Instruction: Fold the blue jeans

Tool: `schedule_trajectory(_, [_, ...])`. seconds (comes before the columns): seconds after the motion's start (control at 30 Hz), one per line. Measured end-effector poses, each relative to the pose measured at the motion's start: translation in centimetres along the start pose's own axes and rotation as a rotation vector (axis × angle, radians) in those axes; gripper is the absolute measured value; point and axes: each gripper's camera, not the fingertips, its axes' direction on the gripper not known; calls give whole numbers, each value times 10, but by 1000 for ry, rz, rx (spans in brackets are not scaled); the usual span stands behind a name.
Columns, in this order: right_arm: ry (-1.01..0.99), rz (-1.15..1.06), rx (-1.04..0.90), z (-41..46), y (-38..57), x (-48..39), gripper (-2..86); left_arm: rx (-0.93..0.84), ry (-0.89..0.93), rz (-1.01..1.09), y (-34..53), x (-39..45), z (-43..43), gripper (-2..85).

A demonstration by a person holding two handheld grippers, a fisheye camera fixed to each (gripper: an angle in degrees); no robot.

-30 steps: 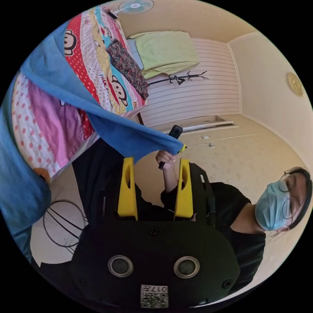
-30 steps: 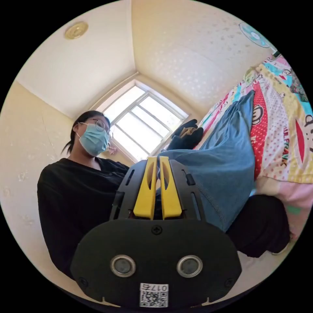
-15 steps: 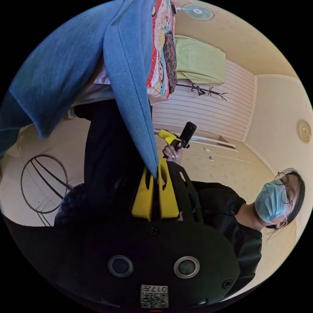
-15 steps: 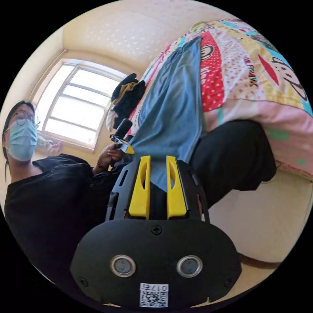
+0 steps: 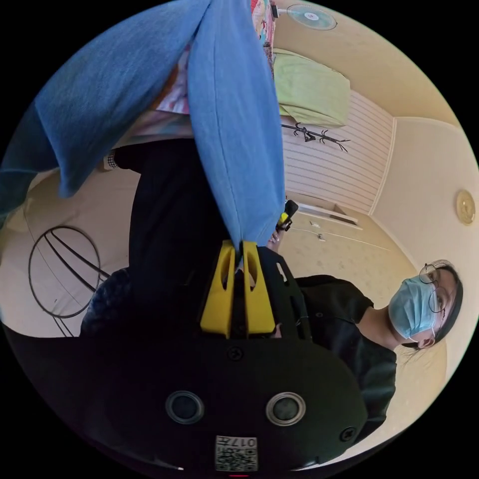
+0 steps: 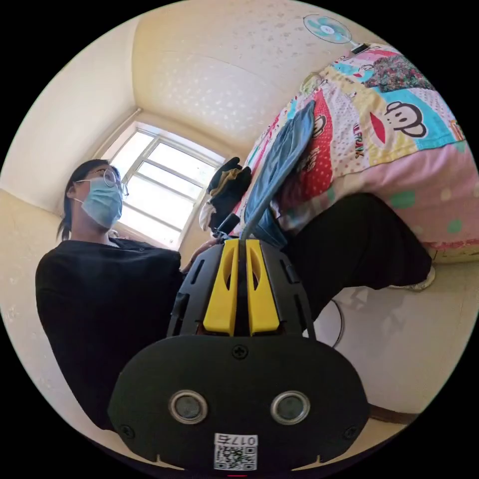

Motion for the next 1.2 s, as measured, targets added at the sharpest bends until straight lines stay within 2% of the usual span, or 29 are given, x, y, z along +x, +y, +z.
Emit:
schedule_trajectory(0.07, [212,110,-25,-16,14,15,31,-16,-12,-26,3,-7,4,55])
schedule_trajectory(0.13, [299,166,-87,-15,20,26,30,15,-8,-40,9,-11,-1,77])
schedule_trajectory(0.23, [182,108,-63,-6,15,18,30,84,-53,3,11,10,-18,105])
schedule_trajectory(0.33, [87,-21,-89,20,-4,-5,29,90,-118,155,-4,67,-17,117])
schedule_trajectory(0.43, [18,-151,-161,57,-28,-31,29,13,-136,303,-26,121,9,126])
schedule_trajectory(0.57, [-63,-253,-260,110,-53,-52,27,-146,-154,316,-54,136,61,133])
schedule_trajectory(0.63, [-59,-267,-300,127,-60,-54,26,-191,-140,276,-58,126,76,109])
schedule_trajectory(0.73, [-77,-278,-434,146,-74,-47,23,-124,-108,268,-46,117,72,17])
schedule_trajectory(0.83, [-53,-298,-587,146,-108,-33,17,-59,-92,269,-31,117,56,-5])
schedule_trajectory(0.9, [59,-302,-573,138,-147,-26,16,-27,-125,270,-23,121,49,-8])
schedule_trajectory(0.97, [277,-277,-508,137,-221,-12,22,-14,-141,279,-15,129,47,-9])
schedule_trajectory(1.03, [381,-254,-463,150,-283,5,37,-14,-155,294,-10,137,49,-10])
schedule_trajectory(1.1, [418,-180,-399,171,-346,32,56,-23,-172,308,-7,145,52,-10])
schedule_trajectory(1.2, [346,-7,-246,213,-430,83,65,-22,-171,309,-2,153,53,-10])
